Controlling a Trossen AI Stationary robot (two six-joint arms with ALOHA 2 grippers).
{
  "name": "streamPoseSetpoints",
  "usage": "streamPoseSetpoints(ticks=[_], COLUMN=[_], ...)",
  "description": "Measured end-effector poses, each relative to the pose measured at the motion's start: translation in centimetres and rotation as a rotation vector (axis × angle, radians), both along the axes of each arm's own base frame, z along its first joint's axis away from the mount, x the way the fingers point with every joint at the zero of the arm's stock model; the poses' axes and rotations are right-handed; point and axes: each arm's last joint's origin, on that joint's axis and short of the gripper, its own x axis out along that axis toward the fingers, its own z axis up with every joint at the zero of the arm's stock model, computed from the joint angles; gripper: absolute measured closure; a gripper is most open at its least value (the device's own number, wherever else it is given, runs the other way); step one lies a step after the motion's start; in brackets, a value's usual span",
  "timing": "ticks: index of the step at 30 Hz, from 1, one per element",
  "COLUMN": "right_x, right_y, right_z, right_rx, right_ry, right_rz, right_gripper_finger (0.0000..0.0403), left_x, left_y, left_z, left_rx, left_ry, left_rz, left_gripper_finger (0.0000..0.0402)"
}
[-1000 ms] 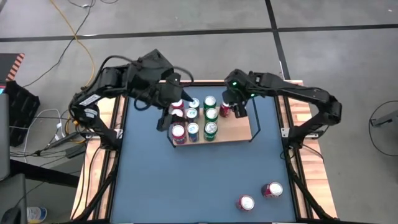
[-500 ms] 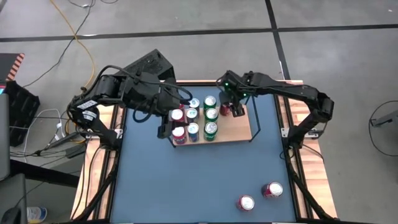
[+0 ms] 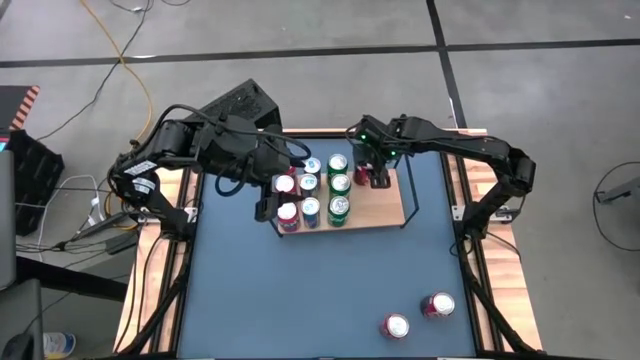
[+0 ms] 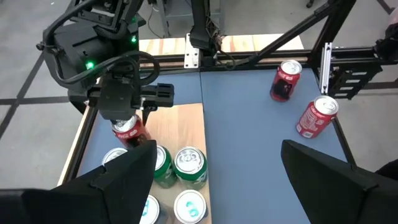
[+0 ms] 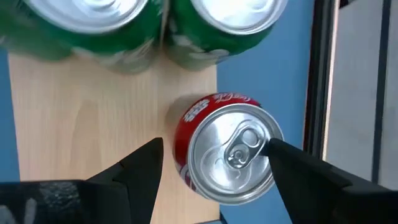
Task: Place canned beverage on shelf
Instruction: Put the red soda can on the shelf
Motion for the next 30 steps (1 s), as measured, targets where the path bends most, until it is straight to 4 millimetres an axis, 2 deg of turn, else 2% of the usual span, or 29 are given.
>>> streamPoseSetpoints(ticks=[13, 17, 21, 25, 30], right_x=[0.8, 1.3, 1.8, 1.5, 0.5], right_y=[1.2, 2.3, 2.8, 2.6, 2.2], right_z=[0.1, 0.6, 3.4, 5.1, 5.5], right_rx=[0.053, 0.056, 0.054, -0.033, -0.044], right_ry=[-0.095, -0.128, -0.245, -0.238, -0.162], right_rz=[-0.278, -0.248, -0.264, -0.254, -0.013], right_gripper_finger=[0.0114, 0.0114, 0.0114, 0.0114, 0.0112], left_x=[0.0, 0.0, 0.0, 0.0, 0.0], left_y=[0.0, 0.0, 0.0, 0.0, -0.1], left_z=[0.0, 0.0, 0.0, 0.0, 0.0], left_rx=[-0.019, -0.019, -0.019, -0.021, -0.040], left_ry=[-0.001, -0.001, -0.001, -0.002, -0.003], left_rz=[0.010, 0.010, 0.010, 0.011, 0.019], left_gripper_finger=[0.0072, 0.0072, 0.0072, 0.0072, 0.0072])
